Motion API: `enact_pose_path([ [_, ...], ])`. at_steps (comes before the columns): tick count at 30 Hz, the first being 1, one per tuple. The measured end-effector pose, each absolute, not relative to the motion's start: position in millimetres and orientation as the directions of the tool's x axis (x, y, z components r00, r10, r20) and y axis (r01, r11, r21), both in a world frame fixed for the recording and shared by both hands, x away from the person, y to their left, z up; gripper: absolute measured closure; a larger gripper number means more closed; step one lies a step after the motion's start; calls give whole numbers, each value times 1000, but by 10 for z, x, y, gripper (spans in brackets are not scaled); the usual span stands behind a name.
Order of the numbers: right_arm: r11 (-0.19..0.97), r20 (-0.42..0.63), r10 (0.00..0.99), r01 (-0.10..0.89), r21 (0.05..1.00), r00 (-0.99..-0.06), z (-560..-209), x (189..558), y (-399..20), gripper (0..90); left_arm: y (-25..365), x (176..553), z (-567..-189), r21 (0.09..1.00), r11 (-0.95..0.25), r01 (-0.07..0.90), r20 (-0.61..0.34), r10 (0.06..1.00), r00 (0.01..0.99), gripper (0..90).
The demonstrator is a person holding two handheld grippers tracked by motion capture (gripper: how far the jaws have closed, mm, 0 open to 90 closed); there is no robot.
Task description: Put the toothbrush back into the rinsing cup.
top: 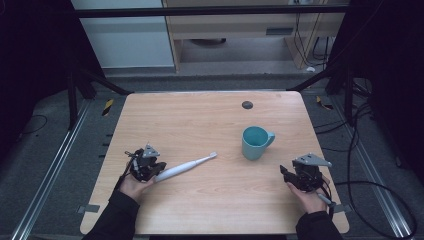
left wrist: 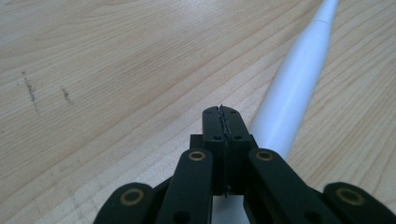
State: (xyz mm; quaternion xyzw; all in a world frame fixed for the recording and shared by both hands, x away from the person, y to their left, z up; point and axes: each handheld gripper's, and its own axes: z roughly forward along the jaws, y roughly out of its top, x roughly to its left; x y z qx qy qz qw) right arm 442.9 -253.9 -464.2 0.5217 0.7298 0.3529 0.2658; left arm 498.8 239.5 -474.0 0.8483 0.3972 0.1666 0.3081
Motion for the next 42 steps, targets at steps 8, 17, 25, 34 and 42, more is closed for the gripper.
enact_pose_path([
  [8,207,-21,949,571,795,-314,-4641,4429,-2555,484,2456,4928,-4623,686,-473,553,34,780,624,896],
  [17,200,-18,951,573,795,-308,-4642,4437,-2570,471,2543,4912,-4273,766,-489,417,108,738,666,668],
  [25,202,-18,951,575,793,-309,-4644,4442,-2576,461,2568,4964,-4182,752,-489,442,43,706,707,555],
  [34,199,-15,952,581,789,-306,-4647,4450,-2586,453,2452,4995,-4226,690,-571,444,44,645,763,438],
  [42,211,-24,950,580,787,-312,-4653,4459,-2595,449,2354,5043,-4310,616,-644,454,27,593,805,398],
])
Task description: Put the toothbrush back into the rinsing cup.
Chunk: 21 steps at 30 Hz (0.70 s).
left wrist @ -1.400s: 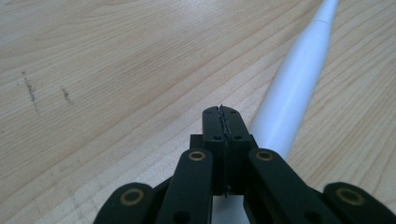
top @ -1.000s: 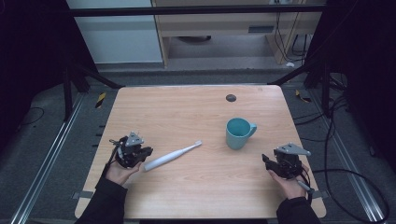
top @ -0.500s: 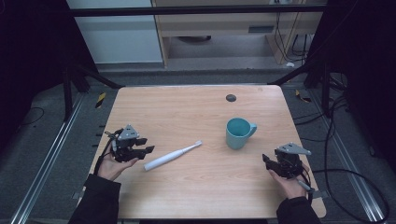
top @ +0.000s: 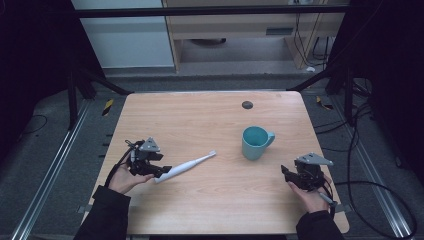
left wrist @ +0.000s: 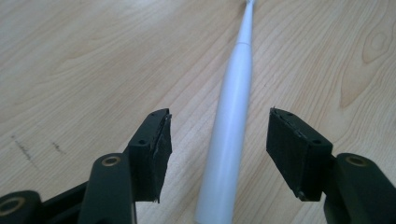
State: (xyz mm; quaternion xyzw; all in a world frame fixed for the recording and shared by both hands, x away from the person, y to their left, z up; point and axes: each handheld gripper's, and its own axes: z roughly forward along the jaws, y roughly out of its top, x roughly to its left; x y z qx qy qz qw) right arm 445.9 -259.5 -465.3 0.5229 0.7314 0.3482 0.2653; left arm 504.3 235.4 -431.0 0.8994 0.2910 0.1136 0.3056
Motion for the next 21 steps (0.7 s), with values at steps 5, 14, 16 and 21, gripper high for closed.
enact_pose_path([
  [5,209,-22,950,583,785,-311,-4652,4452,-2593,448,2302,5084,-4374,568,-683,459,27,573,819,390],
  [14,236,-39,944,589,773,-326,-4679,4460,-2583,446,2192,5161,-4524,479,-747,461,33,540,841,395],
  [16,237,-41,945,591,771,-325,-4681,4463,-2582,447,2157,5184,-4547,465,-758,457,34,531,847,404],
  [21,236,-40,945,592,770,-326,-4683,4472,-2587,447,2058,5198,-4551,438,-788,433,41,499,866,435],
])
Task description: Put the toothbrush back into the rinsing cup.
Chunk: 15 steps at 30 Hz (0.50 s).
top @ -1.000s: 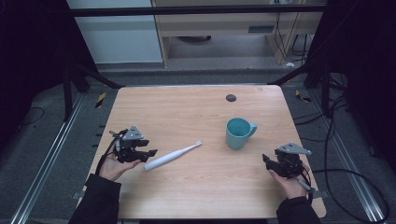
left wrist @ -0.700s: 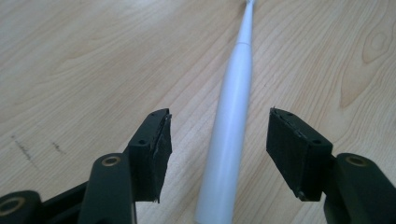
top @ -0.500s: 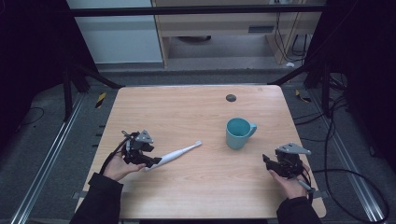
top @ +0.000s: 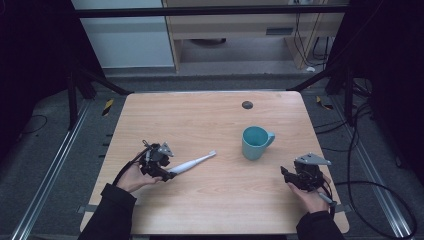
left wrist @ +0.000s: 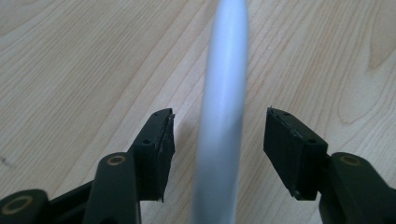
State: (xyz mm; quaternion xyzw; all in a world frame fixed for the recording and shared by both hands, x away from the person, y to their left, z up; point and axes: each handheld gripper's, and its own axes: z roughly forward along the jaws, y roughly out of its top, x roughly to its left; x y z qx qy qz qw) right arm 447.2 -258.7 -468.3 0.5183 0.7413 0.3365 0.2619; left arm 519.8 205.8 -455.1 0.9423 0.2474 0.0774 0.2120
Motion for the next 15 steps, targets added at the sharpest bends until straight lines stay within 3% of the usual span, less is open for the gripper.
enact_pose_path([
  [15,247,-44,942,598,762,-333,-4678,4476,-2559,446,1898,5322,-4571,336,-848,410,45,450,892,535],
])
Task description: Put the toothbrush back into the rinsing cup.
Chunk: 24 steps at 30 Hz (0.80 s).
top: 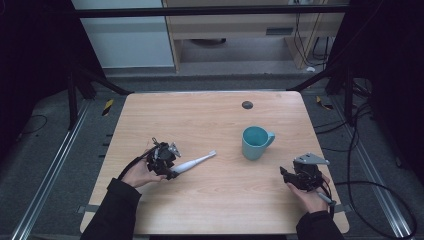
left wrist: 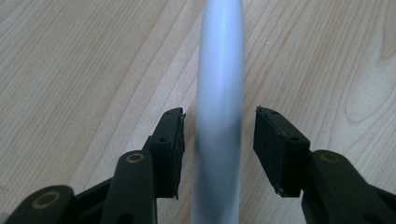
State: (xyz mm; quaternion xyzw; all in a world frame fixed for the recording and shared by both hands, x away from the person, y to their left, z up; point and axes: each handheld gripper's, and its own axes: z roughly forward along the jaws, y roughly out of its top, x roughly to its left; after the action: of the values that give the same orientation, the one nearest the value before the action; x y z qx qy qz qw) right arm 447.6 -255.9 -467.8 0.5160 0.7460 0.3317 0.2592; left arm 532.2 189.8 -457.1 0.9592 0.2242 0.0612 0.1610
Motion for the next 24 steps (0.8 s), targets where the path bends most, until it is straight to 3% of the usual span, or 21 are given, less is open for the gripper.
enact_pose_path([
  [12,254,-48,940,600,758,-336,-4684,4479,-2561,446,1823,5425,-4637,263,-873,412,23,432,901,638],
  [24,251,-46,941,602,758,-335,-4683,4478,-2565,447,1793,5457,-4633,241,-880,410,7,424,906,657],
])
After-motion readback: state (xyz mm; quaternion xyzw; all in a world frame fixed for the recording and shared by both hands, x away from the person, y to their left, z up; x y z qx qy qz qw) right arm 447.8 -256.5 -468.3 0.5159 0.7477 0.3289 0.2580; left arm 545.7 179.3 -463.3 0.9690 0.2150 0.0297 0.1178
